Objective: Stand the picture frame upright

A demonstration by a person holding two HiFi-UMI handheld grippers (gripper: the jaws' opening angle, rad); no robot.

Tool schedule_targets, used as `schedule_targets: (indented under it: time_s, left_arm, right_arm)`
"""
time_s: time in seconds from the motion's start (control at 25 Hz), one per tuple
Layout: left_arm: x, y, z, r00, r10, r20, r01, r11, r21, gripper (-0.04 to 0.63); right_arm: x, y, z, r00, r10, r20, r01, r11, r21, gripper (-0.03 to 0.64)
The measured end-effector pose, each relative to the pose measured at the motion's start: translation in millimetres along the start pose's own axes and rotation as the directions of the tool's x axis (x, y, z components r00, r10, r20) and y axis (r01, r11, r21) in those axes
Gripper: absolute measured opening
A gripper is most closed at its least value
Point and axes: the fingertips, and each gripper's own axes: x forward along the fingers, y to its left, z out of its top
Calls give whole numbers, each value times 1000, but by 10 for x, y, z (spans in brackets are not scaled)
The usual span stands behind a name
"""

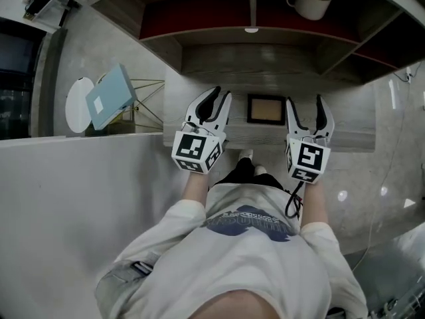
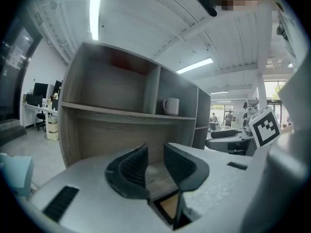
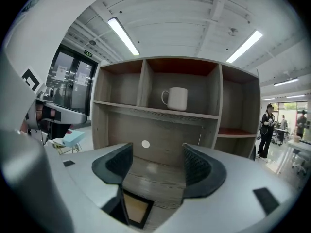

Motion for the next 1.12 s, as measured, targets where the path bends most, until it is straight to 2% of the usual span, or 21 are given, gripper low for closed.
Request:
schedule_targets:
  time_s: [0.2, 0.4, 0.68, 0.84, 1.12]
  left_arm:
    - [229, 135, -279, 996, -33, -78, 30, 999, -37, 97]
    - [382, 73, -851, 976, -67, -205, 48, 994, -98, 110]
    - [611, -94, -1655, 934, -105, -343, 45, 983, -180, 147]
    - [709, -124, -2045, 906, -114, -407, 28, 977, -212, 164]
    - [882, -90, -2405, 887, -94, -451, -17, 972, -236, 169]
  right_arm:
    - [182, -72, -234, 997, -34, -66, 36, 999, 25, 301]
    - [251, -111, -743, 985, -36, -171, 45, 998, 50, 301]
    - [501, -55, -1563, 949, 46, -313, -23, 997, 77, 298]
    - [636, 3, -1920, 924, 97, -371, -57, 992, 116, 261]
    - [869, 94, -2315, 899, 144, -414, -76, 981, 176, 238]
